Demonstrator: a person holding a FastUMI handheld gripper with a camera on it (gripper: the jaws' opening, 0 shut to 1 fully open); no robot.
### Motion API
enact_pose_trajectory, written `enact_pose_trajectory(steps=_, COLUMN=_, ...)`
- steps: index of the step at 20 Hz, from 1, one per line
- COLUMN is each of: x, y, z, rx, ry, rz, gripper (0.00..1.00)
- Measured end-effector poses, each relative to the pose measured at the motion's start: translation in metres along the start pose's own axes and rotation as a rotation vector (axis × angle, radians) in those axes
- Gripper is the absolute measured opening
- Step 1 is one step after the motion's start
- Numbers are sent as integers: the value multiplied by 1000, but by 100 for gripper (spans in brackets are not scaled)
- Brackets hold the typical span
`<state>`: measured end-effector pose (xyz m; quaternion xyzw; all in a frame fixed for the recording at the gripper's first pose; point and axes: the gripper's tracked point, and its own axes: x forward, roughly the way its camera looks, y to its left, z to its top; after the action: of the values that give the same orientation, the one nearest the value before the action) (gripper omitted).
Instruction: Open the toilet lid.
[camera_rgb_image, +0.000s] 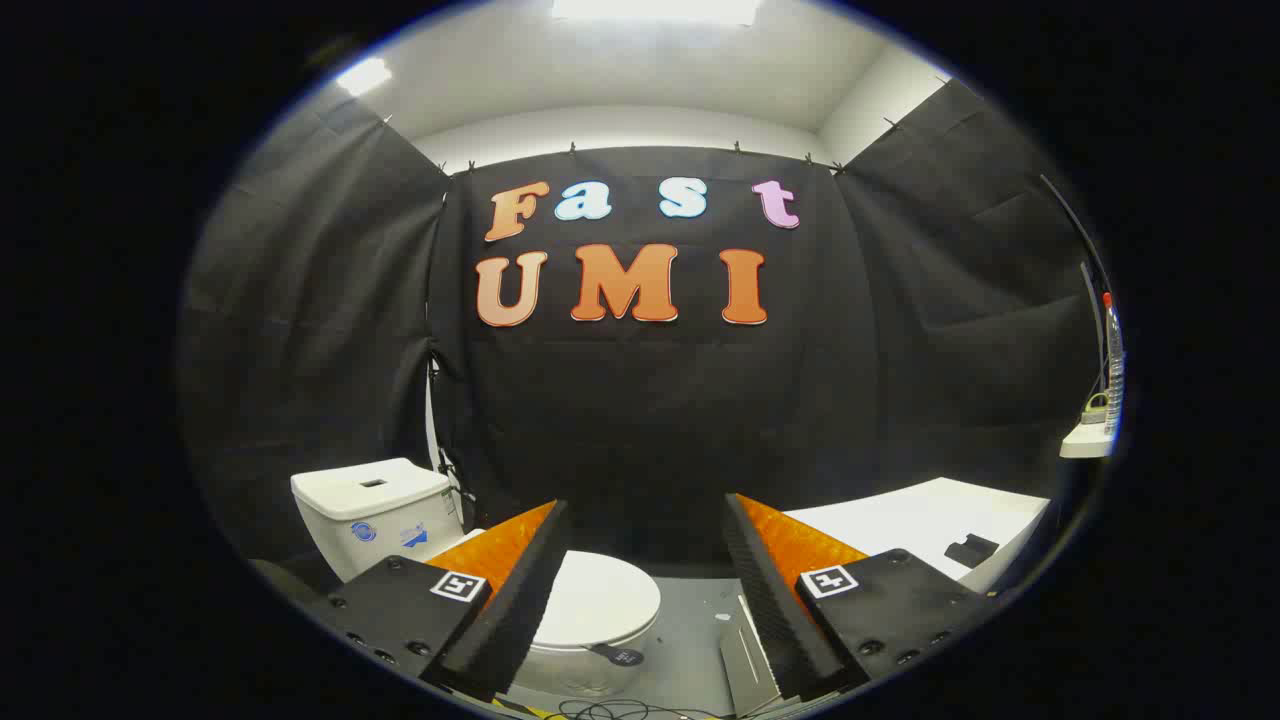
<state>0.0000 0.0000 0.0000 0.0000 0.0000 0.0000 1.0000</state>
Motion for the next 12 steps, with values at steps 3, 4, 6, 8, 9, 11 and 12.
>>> enact_pose_trajectory(steps=3, x=-2, y=2, z=-1, rx=3, ry=1, rz=1, gripper=98)
enact_pose_trajectory(steps=4, x=-2, y=0, z=-1, rx=4, ry=2, rz=0, gripper=98)
enact_pose_trajectory(steps=6, x=-2, y=0, z=0, rx=8, ry=6, rz=2, gripper=98)
enact_pose_trajectory(steps=8, x=-3, y=0, z=-2, rx=7, ry=9, rz=0, gripper=98)
enact_pose_trajectory(steps=9, x=-2, y=0, z=-2, rx=8, ry=9, rz=1, gripper=98)
enact_pose_trajectory(steps=11, x=-1, y=-1, z=-1, rx=8, ry=6, rz=-2, gripper=98)
enact_pose_trajectory(steps=12, x=-3, y=-1, z=-1, rx=9, ry=8, rz=-3, gripper=98)
